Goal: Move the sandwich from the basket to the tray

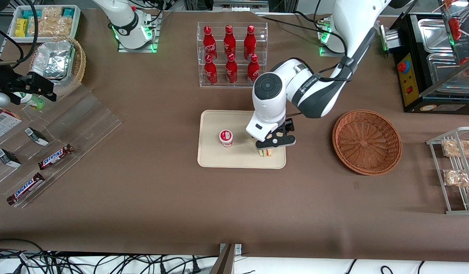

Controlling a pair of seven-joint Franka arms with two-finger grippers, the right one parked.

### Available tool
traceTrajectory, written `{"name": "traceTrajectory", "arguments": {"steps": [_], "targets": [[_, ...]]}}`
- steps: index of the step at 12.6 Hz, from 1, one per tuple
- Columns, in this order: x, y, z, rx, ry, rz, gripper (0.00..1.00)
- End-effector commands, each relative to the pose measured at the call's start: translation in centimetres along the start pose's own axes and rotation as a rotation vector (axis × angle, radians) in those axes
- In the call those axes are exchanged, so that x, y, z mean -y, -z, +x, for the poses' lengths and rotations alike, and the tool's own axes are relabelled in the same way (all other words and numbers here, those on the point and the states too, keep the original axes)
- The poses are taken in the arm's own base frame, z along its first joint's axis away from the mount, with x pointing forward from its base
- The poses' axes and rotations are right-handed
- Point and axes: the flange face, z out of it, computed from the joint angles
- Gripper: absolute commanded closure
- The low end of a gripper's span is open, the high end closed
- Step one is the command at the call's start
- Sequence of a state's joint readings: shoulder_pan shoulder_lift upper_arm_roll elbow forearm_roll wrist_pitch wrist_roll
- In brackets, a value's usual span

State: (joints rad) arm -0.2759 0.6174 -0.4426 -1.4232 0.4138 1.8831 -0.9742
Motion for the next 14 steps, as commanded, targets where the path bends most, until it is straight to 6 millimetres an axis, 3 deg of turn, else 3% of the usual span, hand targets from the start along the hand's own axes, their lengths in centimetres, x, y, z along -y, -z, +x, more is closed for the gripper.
{"name": "traceTrajectory", "arguments": {"steps": [1, 3, 7, 13, 14], "targets": [[2.3, 4.1, 2.4, 0.024, 0.069, -0.003, 0.00], [4.8, 6.8, 4.5, 0.026, 0.099, -0.039, 0.00], [10.3, 7.7, 8.3, 0.040, 0.101, -0.062, 0.00], [21.5, 7.8, 13.4, 0.080, 0.044, -0.081, 0.00], [22.1, 8.3, 13.5, 0.080, -0.019, -0.100, 0.00]]}}
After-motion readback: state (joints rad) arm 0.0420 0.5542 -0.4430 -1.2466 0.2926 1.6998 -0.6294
